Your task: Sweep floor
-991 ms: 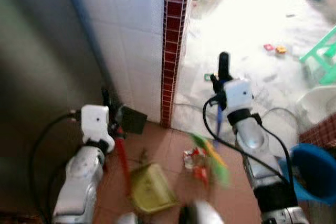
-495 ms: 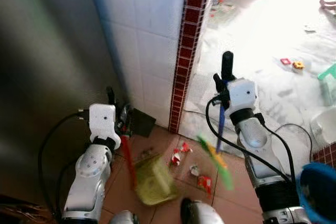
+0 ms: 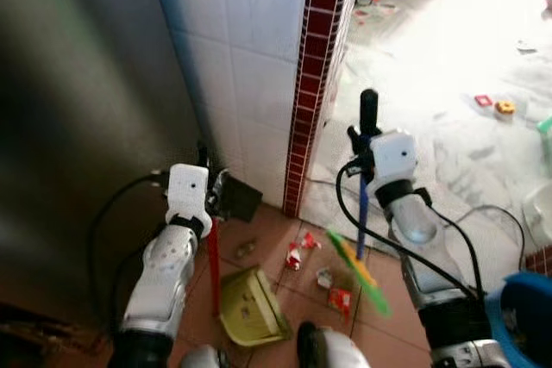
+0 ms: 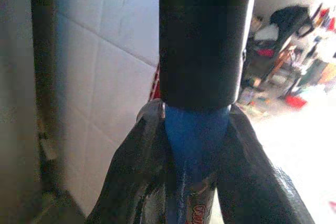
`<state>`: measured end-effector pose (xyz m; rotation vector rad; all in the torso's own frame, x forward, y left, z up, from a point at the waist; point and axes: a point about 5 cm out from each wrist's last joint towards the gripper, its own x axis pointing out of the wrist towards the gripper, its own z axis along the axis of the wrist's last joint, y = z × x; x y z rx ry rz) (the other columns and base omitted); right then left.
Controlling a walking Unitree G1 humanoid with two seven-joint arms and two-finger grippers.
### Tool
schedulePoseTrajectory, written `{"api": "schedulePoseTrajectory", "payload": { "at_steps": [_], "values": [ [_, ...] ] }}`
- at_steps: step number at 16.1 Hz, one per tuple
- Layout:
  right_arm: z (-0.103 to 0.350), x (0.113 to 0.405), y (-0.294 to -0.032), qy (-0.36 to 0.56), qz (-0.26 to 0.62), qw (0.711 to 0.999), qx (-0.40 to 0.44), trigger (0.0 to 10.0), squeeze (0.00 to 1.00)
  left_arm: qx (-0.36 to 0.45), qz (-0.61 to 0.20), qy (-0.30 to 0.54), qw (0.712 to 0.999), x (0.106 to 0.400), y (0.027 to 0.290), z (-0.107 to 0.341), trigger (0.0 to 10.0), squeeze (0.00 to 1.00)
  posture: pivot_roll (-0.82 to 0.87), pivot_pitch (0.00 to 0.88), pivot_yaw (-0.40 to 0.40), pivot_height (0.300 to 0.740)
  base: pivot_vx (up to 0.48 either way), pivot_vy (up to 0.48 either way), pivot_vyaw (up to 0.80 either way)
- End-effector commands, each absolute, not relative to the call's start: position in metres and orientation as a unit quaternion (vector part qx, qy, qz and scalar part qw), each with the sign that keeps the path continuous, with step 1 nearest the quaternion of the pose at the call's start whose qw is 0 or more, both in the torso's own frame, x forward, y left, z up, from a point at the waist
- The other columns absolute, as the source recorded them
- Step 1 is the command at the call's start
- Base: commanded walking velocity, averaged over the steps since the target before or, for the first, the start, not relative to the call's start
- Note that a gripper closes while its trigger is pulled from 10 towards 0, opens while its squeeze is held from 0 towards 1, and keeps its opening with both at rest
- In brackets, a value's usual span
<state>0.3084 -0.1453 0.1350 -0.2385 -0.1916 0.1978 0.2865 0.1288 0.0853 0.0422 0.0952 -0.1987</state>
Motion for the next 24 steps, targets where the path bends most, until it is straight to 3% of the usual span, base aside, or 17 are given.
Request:
{"api": "schedulePoseTrajectory", "payload": {
  "at_steps": [1,8,16,20,24],
  "values": [
    [0.136,0.31,-0.147,-0.085,0.097,0.988,-0.086,10.0,0.0,0.018,-0.12,0.048,0.992,0.29,0.121,0.079,10.0,0.0,-0.11,0.114,-0.024,0.74,0.0,0.0,0.0],
    [0.138,0.324,-0.157,-0.031,0.063,0.995,0.067,10.0,0.0,0.009,-0.129,0.055,0.99,0.299,0.107,0.065,10.0,0.0,-0.12,0.112,-0.032,0.74,0.0,0.0,0.0],
    [0.156,0.337,-0.15,0.009,0.11,0.968,0.224,10.0,0.0,-0.008,-0.146,0.058,0.988,0.305,0.091,0.061,10.0,0.0,-0.15,0.075,-0.031,0.74,0.0,0.0,0.0],
    [0.197,0.344,-0.152,-0.082,0.136,0.981,0.112,10.0,0.0,-0.012,-0.143,0.055,0.988,0.308,0.091,0.061,10.0,0.0,-0.15,0.064,-0.028,0.74,0.0,0.0,0.0],
    [0.234,0.345,-0.158,-0.178,0.123,0.976,-0.015,10.0,0.0,-0.027,-0.154,0.056,0.986,0.309,0.087,0.062,10.0,0.0,-0.15,0.056,-0.024,0.74,0.0,0.0,0.0]
  ]
}}
